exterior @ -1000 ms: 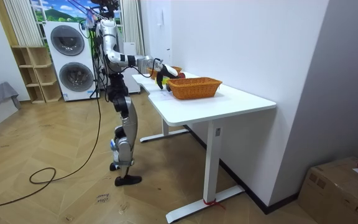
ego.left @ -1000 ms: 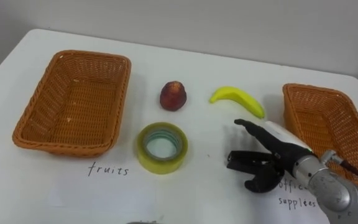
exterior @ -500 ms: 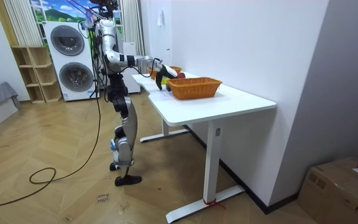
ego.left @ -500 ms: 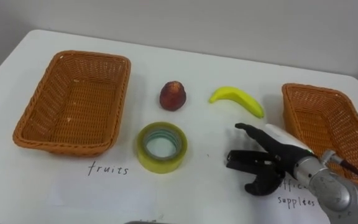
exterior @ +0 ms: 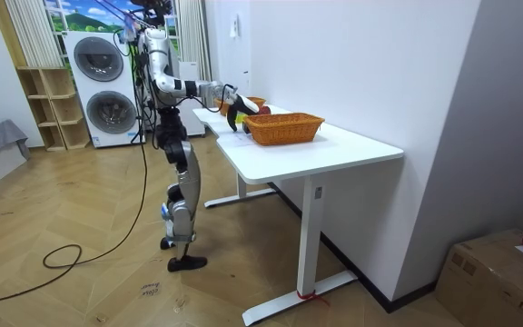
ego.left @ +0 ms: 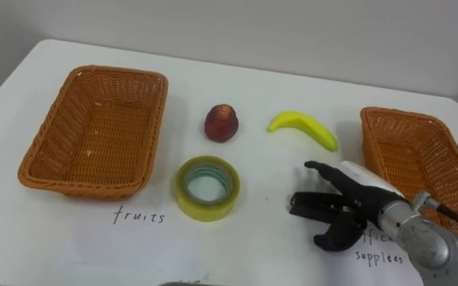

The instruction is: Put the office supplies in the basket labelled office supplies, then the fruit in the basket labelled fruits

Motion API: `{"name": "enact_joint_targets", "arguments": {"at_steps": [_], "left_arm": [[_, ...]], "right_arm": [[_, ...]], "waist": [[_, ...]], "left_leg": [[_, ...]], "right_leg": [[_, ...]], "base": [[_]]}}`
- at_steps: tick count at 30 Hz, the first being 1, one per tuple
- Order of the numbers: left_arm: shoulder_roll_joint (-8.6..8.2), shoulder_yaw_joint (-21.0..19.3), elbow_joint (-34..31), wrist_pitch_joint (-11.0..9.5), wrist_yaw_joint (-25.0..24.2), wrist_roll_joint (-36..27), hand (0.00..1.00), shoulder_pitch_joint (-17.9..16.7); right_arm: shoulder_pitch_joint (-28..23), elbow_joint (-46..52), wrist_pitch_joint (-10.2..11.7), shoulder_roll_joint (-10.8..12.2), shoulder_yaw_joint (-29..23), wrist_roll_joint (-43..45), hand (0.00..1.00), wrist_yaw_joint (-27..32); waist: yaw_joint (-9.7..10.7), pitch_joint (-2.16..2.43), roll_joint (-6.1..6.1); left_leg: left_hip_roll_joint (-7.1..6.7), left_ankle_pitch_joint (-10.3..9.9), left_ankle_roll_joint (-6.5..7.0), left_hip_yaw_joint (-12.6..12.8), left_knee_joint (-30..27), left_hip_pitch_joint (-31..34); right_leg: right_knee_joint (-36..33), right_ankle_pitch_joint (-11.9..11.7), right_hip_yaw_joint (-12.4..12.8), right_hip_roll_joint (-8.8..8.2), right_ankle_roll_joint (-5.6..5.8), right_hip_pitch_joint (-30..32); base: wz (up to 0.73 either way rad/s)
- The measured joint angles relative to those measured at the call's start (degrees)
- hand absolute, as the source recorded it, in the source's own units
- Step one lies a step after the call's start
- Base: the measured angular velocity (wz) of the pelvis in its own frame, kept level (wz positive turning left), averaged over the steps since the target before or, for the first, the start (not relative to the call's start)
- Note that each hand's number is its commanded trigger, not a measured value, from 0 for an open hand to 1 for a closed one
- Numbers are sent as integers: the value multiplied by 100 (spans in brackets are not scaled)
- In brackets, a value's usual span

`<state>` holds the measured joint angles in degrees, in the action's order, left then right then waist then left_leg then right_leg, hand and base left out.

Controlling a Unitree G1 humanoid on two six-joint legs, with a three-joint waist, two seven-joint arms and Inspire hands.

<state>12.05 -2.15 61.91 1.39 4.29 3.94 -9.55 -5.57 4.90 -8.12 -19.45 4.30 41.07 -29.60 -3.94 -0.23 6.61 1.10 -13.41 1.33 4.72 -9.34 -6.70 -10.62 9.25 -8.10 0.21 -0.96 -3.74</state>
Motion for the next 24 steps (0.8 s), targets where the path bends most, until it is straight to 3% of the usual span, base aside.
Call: {"name": "enact_joint_targets", "arguments": {"at_steps": [8, 12, 24], "left_arm": [[-9, 7, -139, 12, 4, -2, 0, -2], [-12, 7, -210, 71, 3, -2, 0, -4], [-22, 13, -291, 74, 5, -25, 0, 2]], "right_arm": [[5, 10, -88, 11, -1, 37, 0, -16], [22, 39, -200, 83, -8, 178, 0, -64], [35, 108, -227, 141, -4, 258, 0, -201]], "waist": [[-117, -2, 14], [-110, -2, 13], [-107, 10, 30]], "left_leg": [[0, 0, 0, 6, -1, 2], [0, 0, 0, 6, -1, 3], [-15, 0, 0, 7, 16, 10]], "right_leg": [[1, -1, 1, 0, 1, 0], [0, -1, 2, 3, 1, -1], [-1, -1, 11, 9, 0, 20]], "base": [[0], [0], [0]]}}
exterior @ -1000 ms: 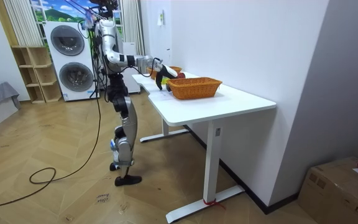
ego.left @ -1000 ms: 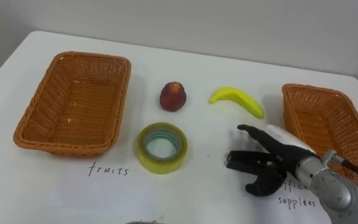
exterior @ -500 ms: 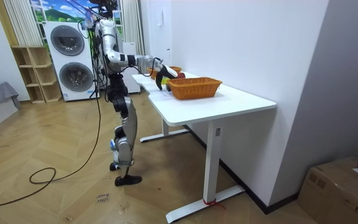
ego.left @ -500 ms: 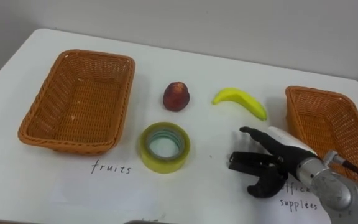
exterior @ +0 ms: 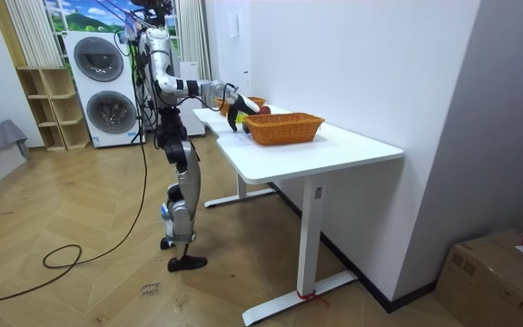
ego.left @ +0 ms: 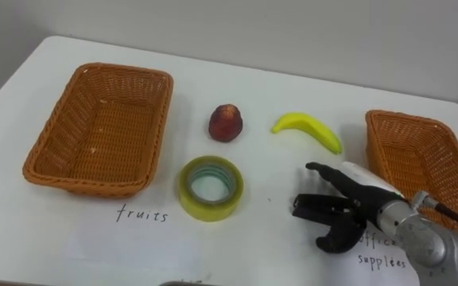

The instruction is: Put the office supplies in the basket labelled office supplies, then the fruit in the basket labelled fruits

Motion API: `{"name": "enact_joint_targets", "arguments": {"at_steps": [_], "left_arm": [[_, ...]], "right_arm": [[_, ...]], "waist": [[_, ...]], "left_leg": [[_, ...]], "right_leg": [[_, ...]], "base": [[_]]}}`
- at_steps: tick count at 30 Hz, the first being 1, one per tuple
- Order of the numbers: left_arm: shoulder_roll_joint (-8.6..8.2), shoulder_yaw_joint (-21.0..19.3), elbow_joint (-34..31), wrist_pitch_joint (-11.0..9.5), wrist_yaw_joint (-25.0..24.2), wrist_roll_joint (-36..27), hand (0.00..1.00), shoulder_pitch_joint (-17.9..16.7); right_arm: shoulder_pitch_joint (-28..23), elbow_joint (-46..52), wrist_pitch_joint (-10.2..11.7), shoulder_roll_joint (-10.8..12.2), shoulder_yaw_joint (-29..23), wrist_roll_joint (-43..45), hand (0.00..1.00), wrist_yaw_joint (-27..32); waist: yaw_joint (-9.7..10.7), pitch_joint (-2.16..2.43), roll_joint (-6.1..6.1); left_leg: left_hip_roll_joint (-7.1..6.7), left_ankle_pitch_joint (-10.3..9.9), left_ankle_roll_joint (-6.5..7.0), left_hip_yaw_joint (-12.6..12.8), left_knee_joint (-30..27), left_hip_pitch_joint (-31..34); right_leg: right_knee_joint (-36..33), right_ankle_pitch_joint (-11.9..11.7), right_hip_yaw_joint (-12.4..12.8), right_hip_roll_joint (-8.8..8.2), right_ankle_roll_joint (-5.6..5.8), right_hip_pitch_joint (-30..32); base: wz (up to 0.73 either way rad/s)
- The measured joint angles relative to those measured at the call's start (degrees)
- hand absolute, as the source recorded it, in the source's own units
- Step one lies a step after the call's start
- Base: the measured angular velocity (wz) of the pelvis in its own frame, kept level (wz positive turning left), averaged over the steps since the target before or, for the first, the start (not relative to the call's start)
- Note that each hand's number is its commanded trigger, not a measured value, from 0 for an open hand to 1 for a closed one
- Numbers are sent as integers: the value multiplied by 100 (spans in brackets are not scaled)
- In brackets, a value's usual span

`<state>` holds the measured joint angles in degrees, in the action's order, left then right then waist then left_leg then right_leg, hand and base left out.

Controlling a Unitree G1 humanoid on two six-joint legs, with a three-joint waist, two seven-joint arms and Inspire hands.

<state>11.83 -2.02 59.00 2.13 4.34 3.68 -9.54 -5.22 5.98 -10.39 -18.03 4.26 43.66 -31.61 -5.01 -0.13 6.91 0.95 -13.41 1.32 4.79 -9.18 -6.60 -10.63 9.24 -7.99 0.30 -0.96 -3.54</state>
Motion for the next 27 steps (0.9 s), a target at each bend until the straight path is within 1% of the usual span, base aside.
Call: {"name": "enact_joint_targets", "arguments": {"at_steps": [4, 7, 11, 17, 22, 23, 24, 25, 27], "left_arm": [[-21, 1, -5, 0, 0, -191, 0, 13], [-27, 2, -6, 0, 0, -191, 0, 15], [-24, 9, -6, 7, 3, -189, 0, 13], [-20, 9, -12, 31, 9, -188, 0, 13], [-2, 12, -13, 31, 9, -187, 0, 12], [0, 12, -13, 31, 9, -187, 0, 12], [2, 12, -13, 31, 9, -188, 0, 12], [3, 13, -13, 31, 9, -187, 0, 12], [10, 14, -13, 31, 9, -187, 0, 12]], "right_arm": [[61, -20, -69, 1, 24, 14, 0, -191], [116, -32, -100, 1, 88, 176, 0, -284], [187, -27, -218, 4, 201, 364, 0, -423], [196, -21, -343, 6, 262, 409, 0, -484], [199, -36, -342, 47, 267, 411, 0, -486], [199, -41, -342, 49, 268, 411, 3, -486], [199, -42, -342, 49, 268, 411, 53, -486], [199, -45, -343, 49, 268, 412, 100, -486], [199, -50, -343, 50, 270, 412, 100, -486]], "waist": [[-22, 0, -1], [-22, 0, -1], [-34, -1, -1], [-41, 6, 10], [-52, 0, 27], [-53, -1, 29], [-54, -1, 31], [-54, -2, 34], [-58, -4, 43]], "left_leg": [[-16, 1, 1, 3, -16, -6], [-17, 1, 1, 8, -17, -8], [-12, 1, 1, -5, -10, -11], [-14, 1, 1, -8, -3, -13], [-14, 1, 1, -7, -9, -13], [-14, 0, 2, -7, -8, -13], [-14, 0, 2, -7, -8, -12], [-14, 0, 2, -7, -8, -12], [-14, 0, 2, -7, -8, -12]], "right_leg": [[1, 0, 11, -7, 0, -11], [1, 0, 7, -8, 0, -11], [0, -2, -5, -4, -3, -20], [-2, -13, -7, -5, -4, -27], [-1, -25, -8, -5, -3, -29], [0, -29, -9, -4, -2, -29], [0, -30, -8, -4, -2, -29], [0, -31, -9, -5, -1, -28], [0, -32, -8, -4, -1, -28]], "base": [[0], [0], [0], [0], [0], [0], [0], [0], [0]]}}
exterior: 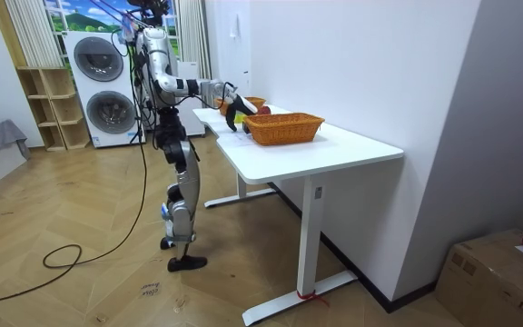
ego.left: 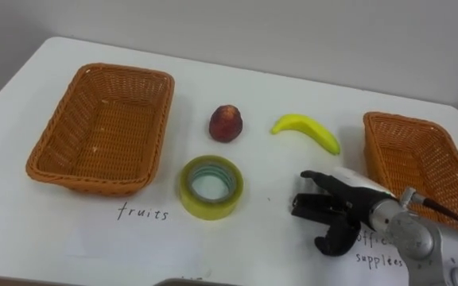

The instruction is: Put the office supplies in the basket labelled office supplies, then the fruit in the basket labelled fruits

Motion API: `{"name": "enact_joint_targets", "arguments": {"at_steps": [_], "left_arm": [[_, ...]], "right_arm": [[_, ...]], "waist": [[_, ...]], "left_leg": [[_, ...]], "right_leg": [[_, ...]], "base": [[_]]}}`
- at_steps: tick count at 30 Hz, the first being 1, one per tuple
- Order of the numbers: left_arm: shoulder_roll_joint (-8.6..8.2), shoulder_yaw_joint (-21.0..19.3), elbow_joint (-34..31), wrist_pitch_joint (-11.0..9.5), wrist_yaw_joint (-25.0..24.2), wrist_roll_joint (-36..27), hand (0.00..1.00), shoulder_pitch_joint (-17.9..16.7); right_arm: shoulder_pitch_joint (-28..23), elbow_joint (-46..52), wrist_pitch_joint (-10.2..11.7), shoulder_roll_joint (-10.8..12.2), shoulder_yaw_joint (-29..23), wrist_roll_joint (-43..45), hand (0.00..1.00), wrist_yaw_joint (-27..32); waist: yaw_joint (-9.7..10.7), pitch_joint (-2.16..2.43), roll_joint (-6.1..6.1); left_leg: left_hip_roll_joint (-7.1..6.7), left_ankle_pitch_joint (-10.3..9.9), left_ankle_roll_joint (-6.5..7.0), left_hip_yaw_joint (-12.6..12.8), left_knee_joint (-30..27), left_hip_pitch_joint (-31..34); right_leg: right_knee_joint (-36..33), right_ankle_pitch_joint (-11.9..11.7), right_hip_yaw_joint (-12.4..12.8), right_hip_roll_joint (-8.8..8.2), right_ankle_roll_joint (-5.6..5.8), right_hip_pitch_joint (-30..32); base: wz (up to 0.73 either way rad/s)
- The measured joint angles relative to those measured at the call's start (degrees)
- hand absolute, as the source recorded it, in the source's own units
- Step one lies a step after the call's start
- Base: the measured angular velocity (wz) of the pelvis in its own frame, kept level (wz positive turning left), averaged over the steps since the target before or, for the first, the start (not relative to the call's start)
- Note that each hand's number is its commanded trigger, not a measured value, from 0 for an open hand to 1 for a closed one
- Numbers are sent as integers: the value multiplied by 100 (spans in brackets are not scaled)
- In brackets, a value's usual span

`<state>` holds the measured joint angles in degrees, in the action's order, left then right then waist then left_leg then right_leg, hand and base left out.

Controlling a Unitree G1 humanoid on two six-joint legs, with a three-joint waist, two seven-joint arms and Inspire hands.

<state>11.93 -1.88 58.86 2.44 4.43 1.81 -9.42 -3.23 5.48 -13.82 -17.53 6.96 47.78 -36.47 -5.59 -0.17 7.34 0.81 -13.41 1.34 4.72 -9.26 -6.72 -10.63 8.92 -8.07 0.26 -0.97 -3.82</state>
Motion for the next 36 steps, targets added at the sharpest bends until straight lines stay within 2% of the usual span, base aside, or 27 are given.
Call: {"name": "enact_joint_targets", "arguments": {"at_steps": [10, 16, 20, 28, 36], "left_arm": [[26, 110, -144, 3, 0, 1, 0, -13], [26, 109, -145, 3, 0, 0, 0, -13], [21, 105, -145, 3, 0, 0, 0, -9], [13, 107, -145, 9, 10, 6, 0, -21], [-7, 88, -147, 13, 39, 5, 0, -41]], "right_arm": [[190, -120, -26, 21, 95, 431, 100, 276], [266, -209, -62, 72, 77, 420, 100, 322], [263, -208, -80, 194, 56, 431, 100, 327], [261, -199, -104, 203, 62, 416, 100, 290], [106, -12, -119, 264, 53, 403, 100, 261]], "waist": [[-123, 2, 14], [-96, 3, 16], [-71, 6, 9], [-81, 28, -69], [-99, 32, -71]], "left_leg": [[5, 0, 0, -15, 0, 12], [7, 0, 1, -19, -7, 13], [6, 0, 1, -16, -4, 9], [7, 0, 0, -16, 12, 12], [6, 0, 0, -17, 2, 0]], "right_leg": [[9, -1, -43, 1, 0, 7], [17, -1, -70, 0, 1, 4], [22, -1, -27, 1, 1, 5], [12, -1, 3, 8, 0, 0], [7, -1, 8, 8, 0, -1]], "base": [[1], [1], [-1], [0], [0]]}}
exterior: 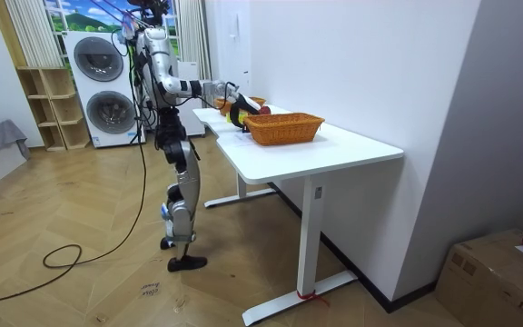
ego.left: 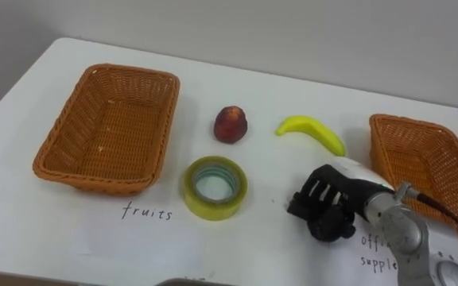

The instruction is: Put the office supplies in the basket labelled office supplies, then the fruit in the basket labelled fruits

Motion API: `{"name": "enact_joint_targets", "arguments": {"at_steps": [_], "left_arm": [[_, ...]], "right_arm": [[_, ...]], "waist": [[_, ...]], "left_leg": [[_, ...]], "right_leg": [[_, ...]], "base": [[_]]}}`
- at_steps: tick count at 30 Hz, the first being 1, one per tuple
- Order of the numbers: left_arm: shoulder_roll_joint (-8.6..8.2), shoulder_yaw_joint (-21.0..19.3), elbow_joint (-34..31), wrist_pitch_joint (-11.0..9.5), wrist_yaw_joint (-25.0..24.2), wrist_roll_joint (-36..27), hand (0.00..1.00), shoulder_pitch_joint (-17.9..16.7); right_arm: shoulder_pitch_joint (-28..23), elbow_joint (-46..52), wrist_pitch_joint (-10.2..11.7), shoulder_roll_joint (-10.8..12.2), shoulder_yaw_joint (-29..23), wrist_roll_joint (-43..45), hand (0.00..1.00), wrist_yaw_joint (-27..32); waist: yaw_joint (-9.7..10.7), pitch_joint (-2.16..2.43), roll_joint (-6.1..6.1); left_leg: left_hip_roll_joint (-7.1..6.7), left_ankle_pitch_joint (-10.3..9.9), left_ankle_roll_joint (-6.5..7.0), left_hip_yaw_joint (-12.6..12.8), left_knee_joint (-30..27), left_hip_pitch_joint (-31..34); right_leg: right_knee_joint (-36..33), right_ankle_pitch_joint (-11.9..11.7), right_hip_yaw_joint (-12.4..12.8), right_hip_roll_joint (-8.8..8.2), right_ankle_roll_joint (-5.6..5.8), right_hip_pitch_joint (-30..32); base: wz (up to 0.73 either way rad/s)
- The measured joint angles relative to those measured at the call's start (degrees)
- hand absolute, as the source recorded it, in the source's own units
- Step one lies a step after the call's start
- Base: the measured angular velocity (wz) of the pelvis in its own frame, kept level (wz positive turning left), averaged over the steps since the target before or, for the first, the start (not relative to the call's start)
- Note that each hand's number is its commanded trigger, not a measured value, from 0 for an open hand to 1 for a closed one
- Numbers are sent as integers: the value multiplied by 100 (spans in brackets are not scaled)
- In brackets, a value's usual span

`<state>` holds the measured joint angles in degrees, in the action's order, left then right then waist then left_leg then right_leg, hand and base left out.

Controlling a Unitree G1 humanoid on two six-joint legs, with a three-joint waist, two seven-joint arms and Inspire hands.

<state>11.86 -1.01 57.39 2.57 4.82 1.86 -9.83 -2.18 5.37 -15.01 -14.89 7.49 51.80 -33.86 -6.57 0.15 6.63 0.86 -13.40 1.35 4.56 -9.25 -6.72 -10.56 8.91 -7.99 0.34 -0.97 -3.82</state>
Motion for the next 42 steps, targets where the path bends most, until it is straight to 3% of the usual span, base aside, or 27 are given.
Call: {"name": "enact_joint_targets", "arguments": {"at_steps": [8, 17, 27, 36, 42], "left_arm": [[-53, -4, 218, -126, 6, -13, 0, 85], [-71, -108, 681, -144, 134, -125, 0, 126], [-82, -118, 665, -144, 50, -117, 0, 141], [-111, -362, 664, -202, -158, -122, 0, 117], [-180, -500, 740, -249, -152, -128, 0, 34]], "right_arm": [[-53, 221, 88, 27, -6, -46, 100, -54], [-66, 558, 550, 27, -148, -881, 100, 135], [-66, 751, 702, 23, -294, -1212, 100, 471], [-3, 968, 1010, 10, -953, -1934, 100, 1014], [159, 995, 1043, -127, -1385, -2272, 100, 1488]], "waist": [[54, -5, -3], [164, -57, -48], [202, -67, -71], [205, -53, -78], [287, -56, -136]], "left_leg": [[-5, 1, 1, 7, -10, -1], [30, 2, 4, 1, 6, 12], [28, 2, 4, 2, -7, 13], [33, 2, 4, 21, -18, -3], [19, 2, 4, 23, -16, -2]], "right_leg": [[-4, 0, 15, 0, 0, 9], [1, 1, 15, -8, 1, 15], [3, 0, 15, -5, 1, 16], [0, 0, 30, -2, 1, 9], [-2, 0, 31, -1, 1, 5]], "base": [[0], [0], [0], [0], [0]]}}
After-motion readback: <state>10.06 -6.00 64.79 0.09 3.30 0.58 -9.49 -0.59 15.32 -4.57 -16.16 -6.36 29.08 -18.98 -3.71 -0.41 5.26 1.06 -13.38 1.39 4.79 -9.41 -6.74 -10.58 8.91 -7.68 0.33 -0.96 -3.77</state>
